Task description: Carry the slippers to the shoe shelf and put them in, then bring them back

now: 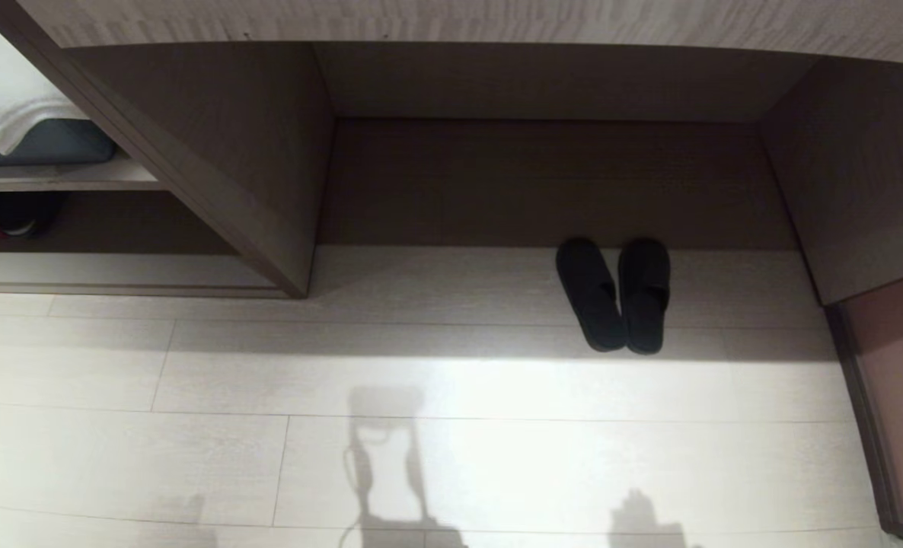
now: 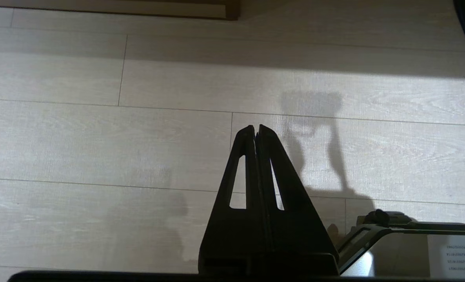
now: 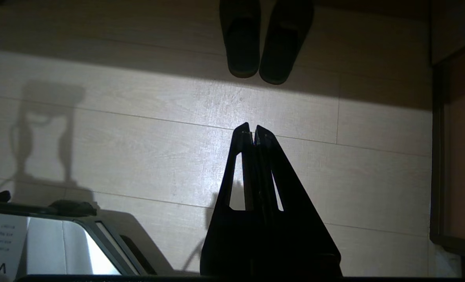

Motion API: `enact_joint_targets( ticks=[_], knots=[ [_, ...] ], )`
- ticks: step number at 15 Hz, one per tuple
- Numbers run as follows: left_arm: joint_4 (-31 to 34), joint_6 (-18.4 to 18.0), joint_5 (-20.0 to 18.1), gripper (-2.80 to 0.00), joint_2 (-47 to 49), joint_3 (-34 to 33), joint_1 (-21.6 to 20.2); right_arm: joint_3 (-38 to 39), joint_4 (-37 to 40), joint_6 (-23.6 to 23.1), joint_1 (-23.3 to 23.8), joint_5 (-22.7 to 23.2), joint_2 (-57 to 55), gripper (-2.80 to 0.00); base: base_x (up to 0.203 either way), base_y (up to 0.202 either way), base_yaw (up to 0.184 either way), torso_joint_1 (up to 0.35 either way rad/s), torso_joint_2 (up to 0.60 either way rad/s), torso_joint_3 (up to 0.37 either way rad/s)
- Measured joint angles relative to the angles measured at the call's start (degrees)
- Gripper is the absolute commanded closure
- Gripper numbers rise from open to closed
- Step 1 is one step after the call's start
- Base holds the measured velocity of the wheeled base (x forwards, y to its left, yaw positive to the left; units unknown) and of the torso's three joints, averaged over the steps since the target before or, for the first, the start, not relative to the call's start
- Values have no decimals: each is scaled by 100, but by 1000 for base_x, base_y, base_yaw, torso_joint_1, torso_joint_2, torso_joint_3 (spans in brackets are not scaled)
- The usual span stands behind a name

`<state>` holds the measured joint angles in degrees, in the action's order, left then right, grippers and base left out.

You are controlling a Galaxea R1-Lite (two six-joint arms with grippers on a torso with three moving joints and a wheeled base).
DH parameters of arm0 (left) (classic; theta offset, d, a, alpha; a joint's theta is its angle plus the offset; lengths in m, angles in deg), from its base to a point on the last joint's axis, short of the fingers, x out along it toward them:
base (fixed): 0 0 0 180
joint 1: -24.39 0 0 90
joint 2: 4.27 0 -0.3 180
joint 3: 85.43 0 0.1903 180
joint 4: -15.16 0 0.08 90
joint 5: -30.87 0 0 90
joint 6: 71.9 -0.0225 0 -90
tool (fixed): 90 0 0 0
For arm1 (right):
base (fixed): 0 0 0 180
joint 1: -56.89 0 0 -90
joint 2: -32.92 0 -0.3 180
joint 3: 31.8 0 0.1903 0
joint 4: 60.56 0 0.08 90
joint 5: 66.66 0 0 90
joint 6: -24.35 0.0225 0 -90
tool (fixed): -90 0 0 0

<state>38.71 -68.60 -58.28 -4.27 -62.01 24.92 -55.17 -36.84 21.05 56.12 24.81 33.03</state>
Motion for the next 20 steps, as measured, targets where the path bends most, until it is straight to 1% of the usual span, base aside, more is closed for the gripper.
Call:
enact_joint_targets(
  ticks=[20],
  knots=[
    [2,0,-1,0,0,5,0,0,0,0,0,-2,-4,0,0,0,0,2,1,202]
  ],
)
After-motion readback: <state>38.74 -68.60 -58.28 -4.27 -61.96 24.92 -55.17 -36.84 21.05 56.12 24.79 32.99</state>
